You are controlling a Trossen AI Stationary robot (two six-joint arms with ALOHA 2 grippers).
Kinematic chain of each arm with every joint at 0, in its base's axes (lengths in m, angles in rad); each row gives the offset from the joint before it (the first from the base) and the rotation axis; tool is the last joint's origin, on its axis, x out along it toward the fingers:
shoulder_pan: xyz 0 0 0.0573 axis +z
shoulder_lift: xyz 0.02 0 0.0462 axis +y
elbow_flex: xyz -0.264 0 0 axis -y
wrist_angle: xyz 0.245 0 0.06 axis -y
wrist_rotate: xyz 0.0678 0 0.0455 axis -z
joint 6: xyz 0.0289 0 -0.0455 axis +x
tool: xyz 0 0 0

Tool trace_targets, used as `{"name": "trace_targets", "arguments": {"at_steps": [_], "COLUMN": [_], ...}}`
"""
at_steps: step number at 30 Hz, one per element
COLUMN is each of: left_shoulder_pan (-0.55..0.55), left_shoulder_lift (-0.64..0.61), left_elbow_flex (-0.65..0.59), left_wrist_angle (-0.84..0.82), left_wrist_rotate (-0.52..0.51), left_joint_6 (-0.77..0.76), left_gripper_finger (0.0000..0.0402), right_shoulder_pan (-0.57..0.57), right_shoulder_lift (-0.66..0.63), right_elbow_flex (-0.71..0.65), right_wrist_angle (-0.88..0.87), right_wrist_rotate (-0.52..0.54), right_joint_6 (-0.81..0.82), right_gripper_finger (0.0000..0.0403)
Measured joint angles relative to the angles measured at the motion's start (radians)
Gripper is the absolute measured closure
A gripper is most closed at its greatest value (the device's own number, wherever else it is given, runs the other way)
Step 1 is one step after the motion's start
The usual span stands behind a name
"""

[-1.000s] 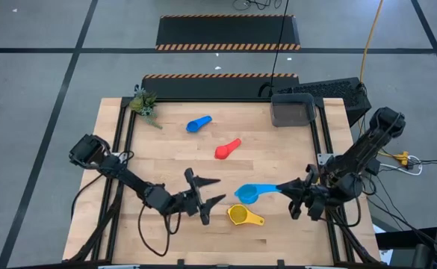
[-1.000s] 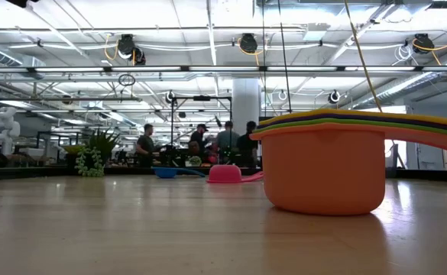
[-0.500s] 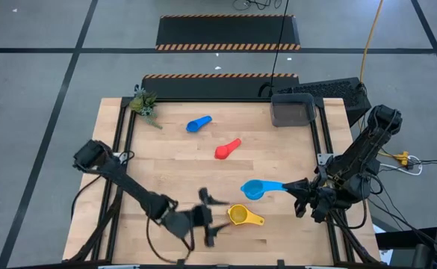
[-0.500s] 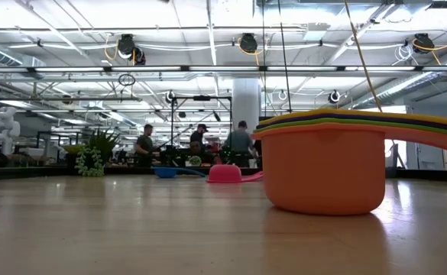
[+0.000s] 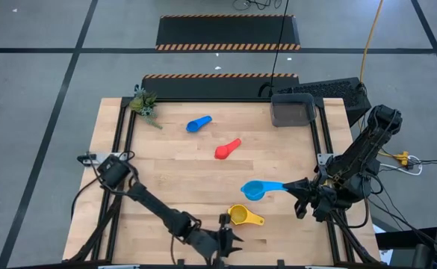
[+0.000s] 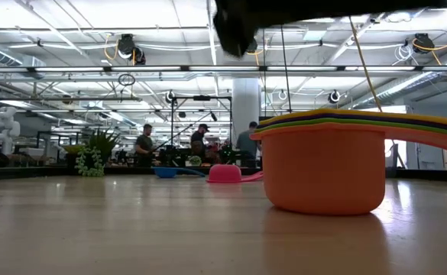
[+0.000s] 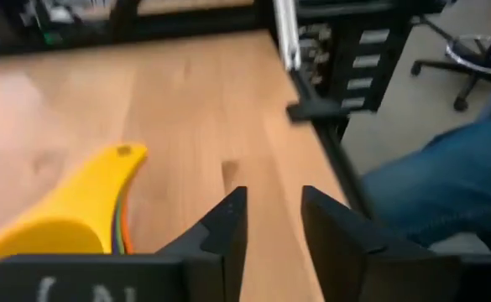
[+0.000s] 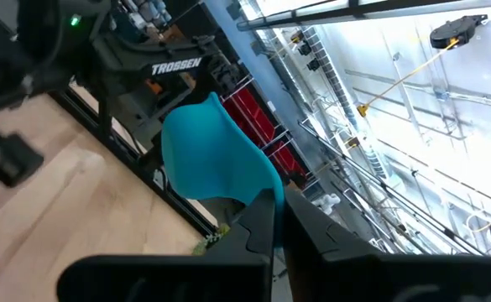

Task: Nest measuring cups in basket
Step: Stack the light blue measuring cup on top of the yellow measuring cup

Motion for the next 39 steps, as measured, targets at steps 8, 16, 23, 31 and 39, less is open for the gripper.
{"name": "trace_targets", "arguments": {"at_steps": [8, 16, 23, 31, 39], "left_shoulder_pan": [0.047, 0.101, 0.153, 0.235, 0.327], "left_shoulder_lift": [0.046, 0.049, 0.049, 0.049, 0.049], "left_elbow_flex": [0.0, 0.0, -0.001, -0.001, -0.001], "left_wrist_angle": [-0.151, -0.192, -0.275, -0.282, -0.347], "left_wrist_rotate": [0.034, 0.006, -0.105, -0.135, -0.138], "left_joint_6": [-0.022, 0.0, -0.012, 0.01, -0.006], "left_gripper_finger": [0.0329, 0.0332, 0.0332, 0.0332, 0.0332], "right_shoulder_pan": [0.0, 0.0, 0.0, 0.0, 0.0], "right_shoulder_lift": [0.0, 0.0, 0.0, 0.001, 0.041], "right_elbow_flex": [0.0, 0.0, 0.0, 0.0, 0.0], "right_wrist_angle": [0.0, 0.0, -0.001, -0.076, -0.184], "right_wrist_rotate": [-0.001, 0.001, 0.001, 0.042, 0.212], "right_joint_6": [0.0, 0.0, 0.022, 0.151, 0.292], "right_gripper_finger": [0.0403, 0.0403, 0.0403, 0.0403, 0.0403]}}
